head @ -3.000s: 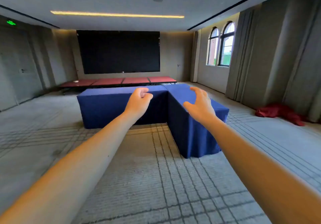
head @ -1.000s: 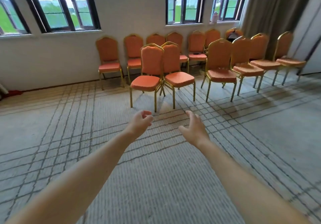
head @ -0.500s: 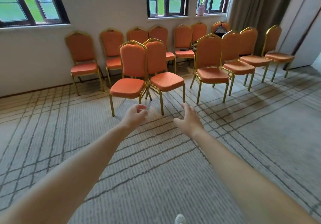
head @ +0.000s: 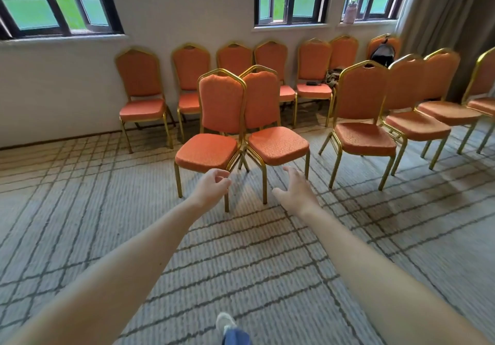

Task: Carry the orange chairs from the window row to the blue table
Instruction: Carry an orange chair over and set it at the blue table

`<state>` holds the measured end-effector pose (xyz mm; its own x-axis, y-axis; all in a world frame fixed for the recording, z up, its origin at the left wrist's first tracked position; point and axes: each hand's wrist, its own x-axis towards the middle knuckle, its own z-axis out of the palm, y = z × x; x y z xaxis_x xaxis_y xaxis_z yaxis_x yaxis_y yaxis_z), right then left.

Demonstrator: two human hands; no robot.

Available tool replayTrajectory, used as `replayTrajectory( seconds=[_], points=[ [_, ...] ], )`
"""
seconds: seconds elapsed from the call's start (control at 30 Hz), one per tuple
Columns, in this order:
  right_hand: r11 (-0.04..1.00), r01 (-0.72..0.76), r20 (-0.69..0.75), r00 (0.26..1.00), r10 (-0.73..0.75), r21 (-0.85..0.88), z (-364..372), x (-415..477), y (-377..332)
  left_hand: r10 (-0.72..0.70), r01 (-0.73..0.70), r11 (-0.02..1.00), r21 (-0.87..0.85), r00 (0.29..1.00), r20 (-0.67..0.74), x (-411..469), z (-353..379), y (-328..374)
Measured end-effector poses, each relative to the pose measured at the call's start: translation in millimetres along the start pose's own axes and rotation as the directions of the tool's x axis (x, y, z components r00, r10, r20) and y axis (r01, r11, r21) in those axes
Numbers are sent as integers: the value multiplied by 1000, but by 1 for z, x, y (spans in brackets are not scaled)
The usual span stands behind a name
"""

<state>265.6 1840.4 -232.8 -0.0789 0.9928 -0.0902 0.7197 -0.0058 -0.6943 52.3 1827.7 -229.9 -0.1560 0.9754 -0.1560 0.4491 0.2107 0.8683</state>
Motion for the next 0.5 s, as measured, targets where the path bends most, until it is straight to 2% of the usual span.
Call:
replayTrajectory(
  seconds=[0.2,0.5],
  points=[
    [1000,24,38,999,-24,0,20,158,-24,30,-28,997,72,999,-34,165,-21,-1],
    [999,10,139,990,-15,38,52,350,-60,-73,75,996,48,997,-35,354,-55,-18]
  ],
)
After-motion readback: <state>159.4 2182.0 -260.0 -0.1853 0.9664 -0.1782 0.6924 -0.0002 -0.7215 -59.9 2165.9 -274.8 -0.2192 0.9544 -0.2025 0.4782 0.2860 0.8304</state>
